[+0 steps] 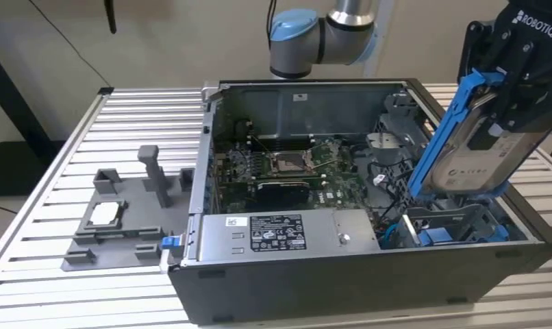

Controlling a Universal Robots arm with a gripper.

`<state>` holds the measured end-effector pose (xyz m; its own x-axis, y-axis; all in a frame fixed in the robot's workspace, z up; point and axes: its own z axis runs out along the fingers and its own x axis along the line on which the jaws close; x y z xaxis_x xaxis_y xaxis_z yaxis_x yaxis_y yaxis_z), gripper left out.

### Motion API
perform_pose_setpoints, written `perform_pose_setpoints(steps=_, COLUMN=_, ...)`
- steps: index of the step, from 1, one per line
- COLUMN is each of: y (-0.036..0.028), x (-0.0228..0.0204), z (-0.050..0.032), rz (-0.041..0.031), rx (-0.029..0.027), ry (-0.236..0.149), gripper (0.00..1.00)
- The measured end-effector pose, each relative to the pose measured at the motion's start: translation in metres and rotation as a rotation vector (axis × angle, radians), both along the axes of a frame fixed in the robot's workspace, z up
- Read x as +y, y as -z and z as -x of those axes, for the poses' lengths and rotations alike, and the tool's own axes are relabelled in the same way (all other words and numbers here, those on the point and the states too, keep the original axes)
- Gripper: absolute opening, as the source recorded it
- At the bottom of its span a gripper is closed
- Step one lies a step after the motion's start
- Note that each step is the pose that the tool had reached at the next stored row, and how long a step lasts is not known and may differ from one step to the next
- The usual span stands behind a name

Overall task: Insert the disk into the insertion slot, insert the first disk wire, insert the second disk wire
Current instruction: 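Insert the disk into the insertion slot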

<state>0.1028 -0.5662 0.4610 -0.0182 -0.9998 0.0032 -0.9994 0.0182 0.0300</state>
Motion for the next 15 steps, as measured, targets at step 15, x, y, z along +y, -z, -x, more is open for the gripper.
perform_pose_setpoints(steps=15, y=0.0144, x=-0.0001, z=0.0, rz=-0.0031, rx=0.0001, ry=0.0, gripper=0.33)
